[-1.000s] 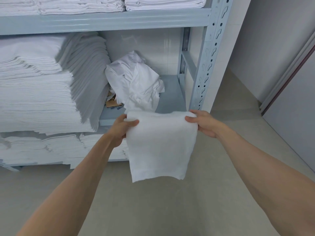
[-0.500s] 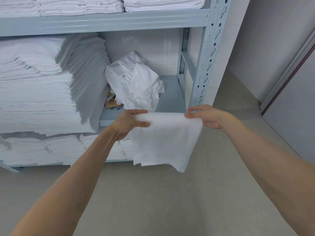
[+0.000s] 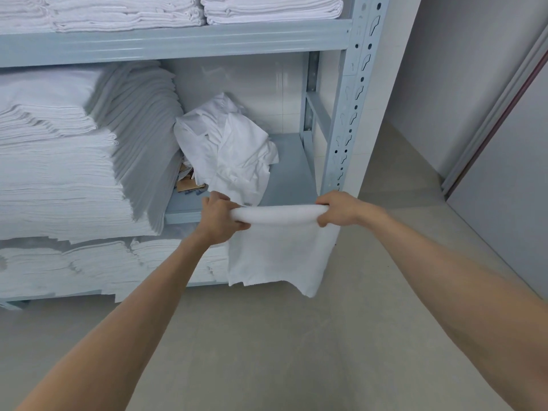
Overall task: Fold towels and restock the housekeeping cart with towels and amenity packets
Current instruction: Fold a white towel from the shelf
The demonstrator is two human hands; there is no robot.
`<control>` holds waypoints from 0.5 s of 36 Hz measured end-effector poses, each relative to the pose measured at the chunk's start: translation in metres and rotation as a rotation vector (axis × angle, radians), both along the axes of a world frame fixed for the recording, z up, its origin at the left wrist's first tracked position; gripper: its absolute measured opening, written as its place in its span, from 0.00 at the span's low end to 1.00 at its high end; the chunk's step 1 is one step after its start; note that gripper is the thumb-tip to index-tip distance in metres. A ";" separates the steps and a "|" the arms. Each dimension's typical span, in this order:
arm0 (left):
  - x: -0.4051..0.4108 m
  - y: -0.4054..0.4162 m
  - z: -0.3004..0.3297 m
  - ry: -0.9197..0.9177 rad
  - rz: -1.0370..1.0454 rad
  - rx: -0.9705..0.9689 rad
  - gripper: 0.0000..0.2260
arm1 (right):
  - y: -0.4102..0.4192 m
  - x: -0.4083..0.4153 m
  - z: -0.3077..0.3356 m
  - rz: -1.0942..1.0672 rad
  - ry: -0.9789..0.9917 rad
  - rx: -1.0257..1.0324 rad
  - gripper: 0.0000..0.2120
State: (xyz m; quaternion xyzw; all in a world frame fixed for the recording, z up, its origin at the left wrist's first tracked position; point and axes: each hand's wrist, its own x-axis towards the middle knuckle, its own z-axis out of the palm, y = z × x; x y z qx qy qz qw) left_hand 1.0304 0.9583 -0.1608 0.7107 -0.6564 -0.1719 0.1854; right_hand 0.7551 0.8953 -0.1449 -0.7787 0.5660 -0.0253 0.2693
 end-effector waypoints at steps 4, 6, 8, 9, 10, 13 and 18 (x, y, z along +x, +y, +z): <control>0.008 0.004 0.004 0.251 0.039 0.081 0.10 | -0.005 -0.010 -0.005 -0.102 -0.158 0.059 0.06; 0.013 0.006 0.006 0.410 0.075 0.099 0.12 | -0.008 -0.017 -0.007 -0.173 -0.314 0.140 0.07; 0.017 0.008 0.008 0.572 0.133 0.107 0.15 | -0.009 -0.026 -0.010 -0.226 -0.492 0.246 0.08; 0.019 0.009 0.010 0.672 0.167 0.116 0.16 | -0.009 -0.029 -0.010 -0.240 -0.560 0.285 0.08; 0.020 0.009 0.010 0.775 0.193 0.124 0.15 | -0.010 -0.031 -0.011 -0.261 -0.616 0.309 0.10; 0.018 0.009 0.015 1.010 0.262 0.120 0.16 | -0.014 -0.035 -0.013 -0.392 -0.874 0.357 0.20; 0.016 0.005 0.021 1.368 0.314 0.213 0.21 | 0.002 -0.037 -0.037 -0.498 -1.236 0.849 0.47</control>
